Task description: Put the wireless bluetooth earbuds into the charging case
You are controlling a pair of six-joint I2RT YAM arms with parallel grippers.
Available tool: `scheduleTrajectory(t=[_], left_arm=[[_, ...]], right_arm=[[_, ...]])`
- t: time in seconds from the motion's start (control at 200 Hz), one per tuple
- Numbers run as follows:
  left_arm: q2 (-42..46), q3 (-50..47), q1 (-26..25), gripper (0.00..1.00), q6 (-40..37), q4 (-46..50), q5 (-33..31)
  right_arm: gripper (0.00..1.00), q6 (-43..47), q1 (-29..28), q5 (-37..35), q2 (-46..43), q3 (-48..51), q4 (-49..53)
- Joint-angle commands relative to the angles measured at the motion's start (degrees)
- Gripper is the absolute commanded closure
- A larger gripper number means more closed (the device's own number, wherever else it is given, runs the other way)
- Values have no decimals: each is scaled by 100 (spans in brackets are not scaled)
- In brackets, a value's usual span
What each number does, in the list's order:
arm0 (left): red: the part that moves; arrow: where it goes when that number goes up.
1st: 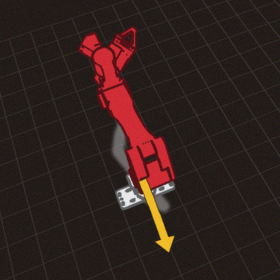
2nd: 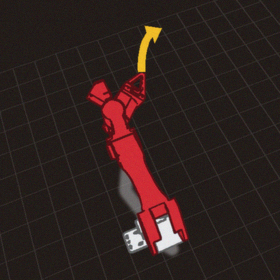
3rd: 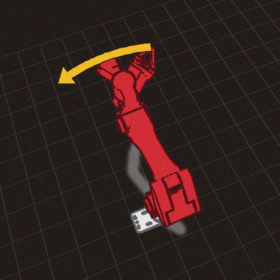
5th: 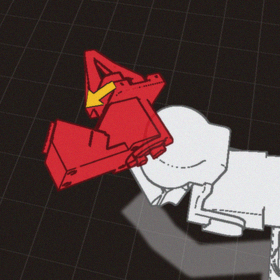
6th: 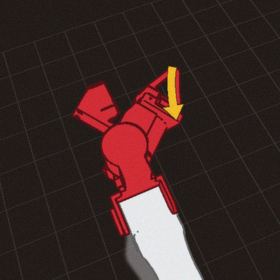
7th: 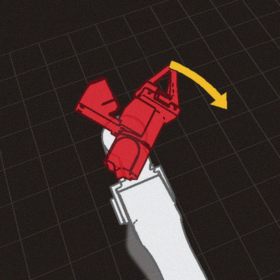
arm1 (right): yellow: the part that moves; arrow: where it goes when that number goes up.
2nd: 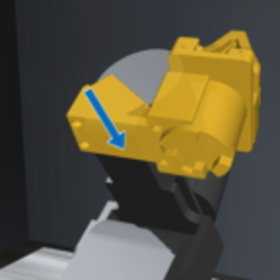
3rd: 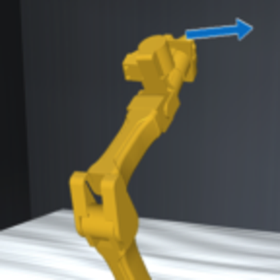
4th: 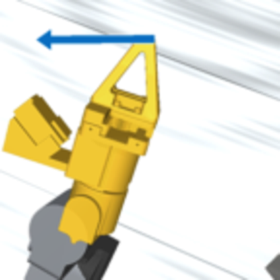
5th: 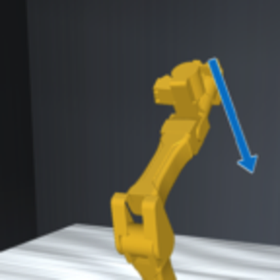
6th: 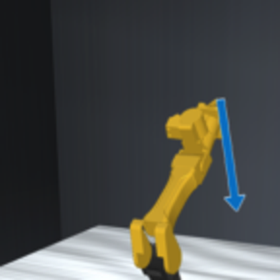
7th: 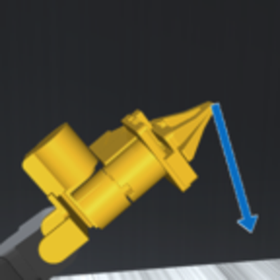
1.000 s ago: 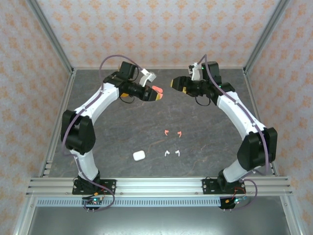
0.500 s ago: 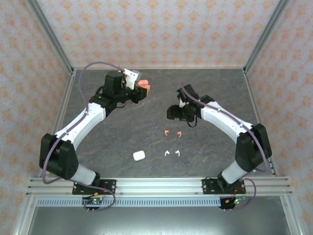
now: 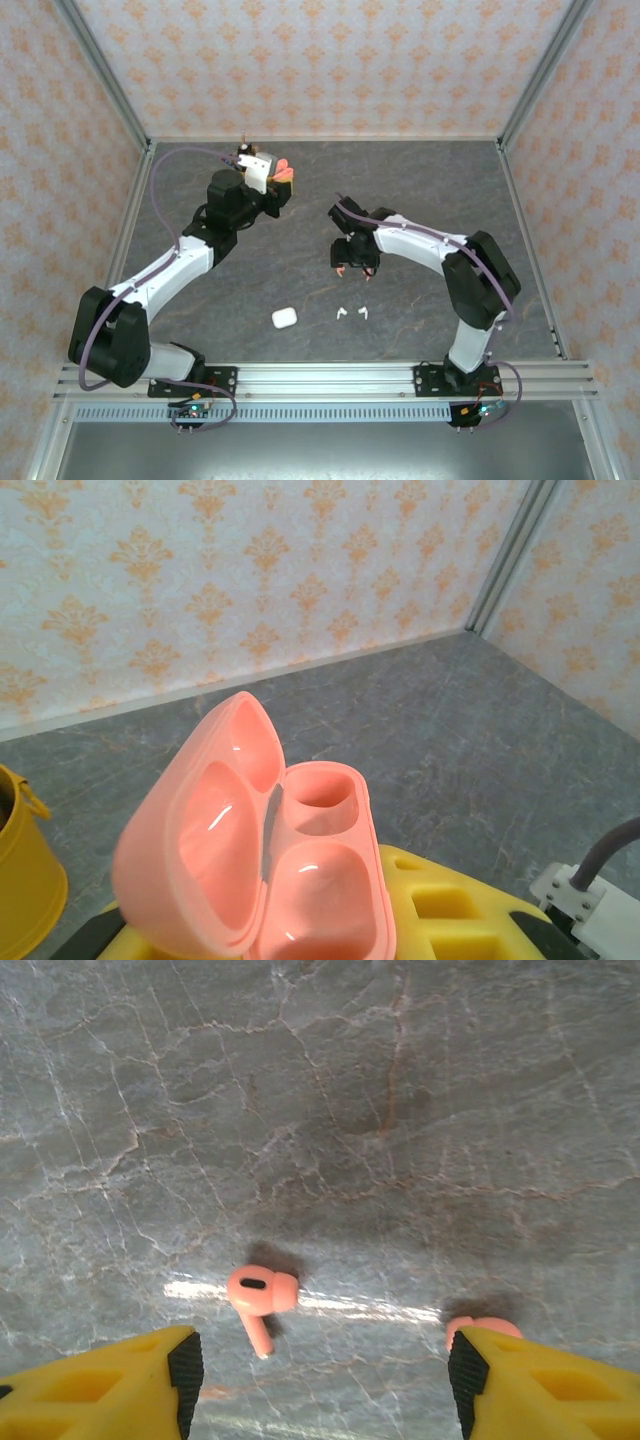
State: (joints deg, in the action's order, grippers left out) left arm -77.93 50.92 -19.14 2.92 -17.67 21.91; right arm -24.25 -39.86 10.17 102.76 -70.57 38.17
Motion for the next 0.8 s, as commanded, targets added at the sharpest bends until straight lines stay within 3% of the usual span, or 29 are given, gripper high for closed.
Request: scheduleTrajectory(t=[0.0,0.38,0.796], left_arm=[[237,-364,-40,100,-177,-1037,-128],[312,-780,-39,100,-103,-2150,373],[401,-759,-38,100,-59,-2250,560]], right_arm=[[34,-183,-83,-240,191,-254,63],[38,-293,-118,-51,516,-370,-51],[43,-438,-172,-89,708,-475,-29]])
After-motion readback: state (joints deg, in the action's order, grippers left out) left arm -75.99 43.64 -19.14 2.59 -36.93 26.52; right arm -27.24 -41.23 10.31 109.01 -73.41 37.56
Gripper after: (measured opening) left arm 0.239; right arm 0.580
